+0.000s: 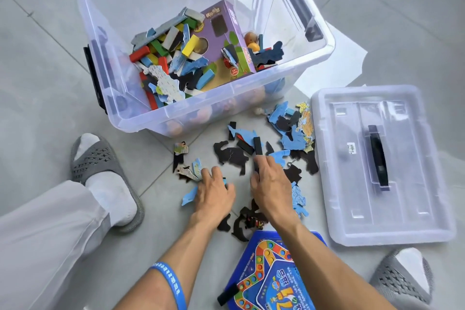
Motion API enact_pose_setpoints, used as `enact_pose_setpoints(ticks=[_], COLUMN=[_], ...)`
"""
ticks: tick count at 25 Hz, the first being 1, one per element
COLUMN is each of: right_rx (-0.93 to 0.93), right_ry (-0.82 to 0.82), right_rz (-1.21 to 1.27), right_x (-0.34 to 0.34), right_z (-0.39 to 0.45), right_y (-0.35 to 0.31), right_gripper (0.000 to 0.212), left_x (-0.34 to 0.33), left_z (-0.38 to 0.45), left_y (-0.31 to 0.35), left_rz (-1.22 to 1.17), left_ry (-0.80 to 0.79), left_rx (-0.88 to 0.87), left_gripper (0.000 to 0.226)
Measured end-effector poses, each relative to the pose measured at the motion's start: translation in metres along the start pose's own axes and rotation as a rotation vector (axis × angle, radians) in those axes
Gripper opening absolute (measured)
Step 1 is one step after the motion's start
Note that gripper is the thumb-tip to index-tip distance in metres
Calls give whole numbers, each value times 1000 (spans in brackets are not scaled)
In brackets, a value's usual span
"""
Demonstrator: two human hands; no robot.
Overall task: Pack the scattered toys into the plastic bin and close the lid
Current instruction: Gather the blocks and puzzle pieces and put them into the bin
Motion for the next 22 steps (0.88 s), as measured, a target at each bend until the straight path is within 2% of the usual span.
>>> enact_pose_setpoints(ticks=[3,5,7,9,10,12,14,16,19,22], right_rx=[-27,-28,-32,-97,-151,-300,-382,-309,-147,-210], right_ry=[-70,-103,-69,11,62,161,170,99,-59,21], right_rz=[-240,-337,-191,247,463,683,633,419,150,181], right_x=[-7,-11,-8,2,6,11,19,26,14,17], right_z=[17,24,25,21,20,24,37,54,72,72], right_y=[3,2,2,13,22,42,49,36,16,24], right_gripper=[16,11,13,15,13,14,15,12,17,14], left_x=[-5,-6,-8,-8,-5,-7,-20,-19,0,11], left_z=[3,7,7,8,10,14,16,17,23,28], left_y=[4,10,16,17,11,-10,-19,-12,-4,-9], left_rz=[114,133,142,65,-55,-542,-1174,-1540,-1693,-1784], left_ry=[36,47,51,67,73,40,-43,-130,-190,-176], left_rx=[-75,-129,-164,-167,-127,41,166,166,91,80], left_gripper=[38,35,28,19,13,13,19,15,14,18])
Point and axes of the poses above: each hand's wrist, its own z-axis towards the middle knuckle, its own x-axis out of the back of the hand, y = z × x, the point moved 9 cm from there along z, towards the middle knuckle, and after that the axes turned 12 degrees about -y, right-handed, at the moved point
